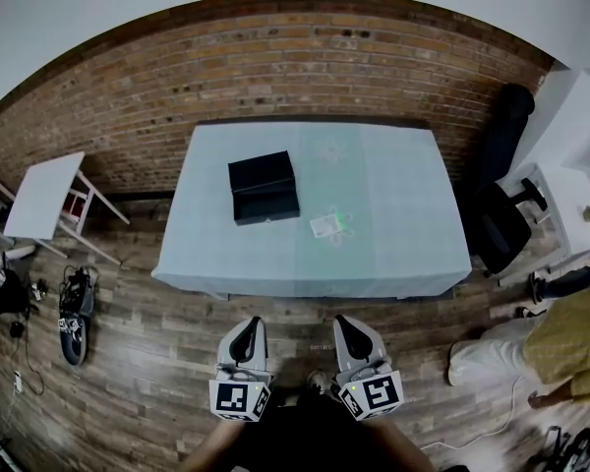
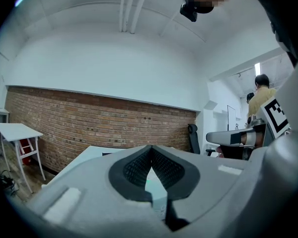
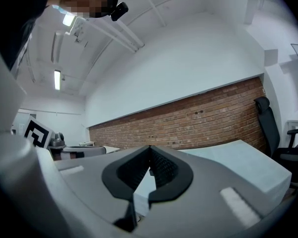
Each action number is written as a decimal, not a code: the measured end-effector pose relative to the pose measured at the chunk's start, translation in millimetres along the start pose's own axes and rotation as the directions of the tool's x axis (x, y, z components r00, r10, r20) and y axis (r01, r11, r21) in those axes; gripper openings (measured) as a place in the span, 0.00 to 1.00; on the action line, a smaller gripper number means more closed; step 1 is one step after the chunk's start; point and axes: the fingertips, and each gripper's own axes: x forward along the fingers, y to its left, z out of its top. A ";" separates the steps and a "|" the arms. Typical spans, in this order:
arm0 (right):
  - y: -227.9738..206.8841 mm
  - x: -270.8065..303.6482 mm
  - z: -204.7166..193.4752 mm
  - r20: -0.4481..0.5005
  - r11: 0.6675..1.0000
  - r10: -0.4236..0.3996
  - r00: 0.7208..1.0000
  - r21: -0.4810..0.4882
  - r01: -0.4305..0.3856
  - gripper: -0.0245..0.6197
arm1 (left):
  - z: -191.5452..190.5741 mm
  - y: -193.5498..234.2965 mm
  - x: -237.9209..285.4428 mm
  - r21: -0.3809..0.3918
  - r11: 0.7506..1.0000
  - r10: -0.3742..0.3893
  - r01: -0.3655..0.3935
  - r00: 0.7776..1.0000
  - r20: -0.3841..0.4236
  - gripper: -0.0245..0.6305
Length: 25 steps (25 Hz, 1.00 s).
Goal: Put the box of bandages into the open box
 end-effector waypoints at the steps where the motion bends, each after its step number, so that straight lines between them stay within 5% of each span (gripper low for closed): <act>1: -2.0 -0.3 -1.8 -0.004 1.000 0.013 1.000 -0.001 -0.013 0.04 | -4.2 -3.6 0.0 0.004 1.000 0.003 -0.003 1.000 -0.004 0.03; 13: -18.9 27.0 -16.1 -0.034 1.000 0.025 0.999 0.004 -0.025 0.04 | -23.3 -0.7 29.6 -0.015 1.000 -0.021 0.020 0.998 -0.063 0.03; 25: -19.9 130.4 -14.6 -0.050 0.999 -0.035 0.998 -0.002 0.035 0.04 | -11.8 79.2 122.0 -0.039 0.992 -0.118 0.117 0.992 -0.035 0.03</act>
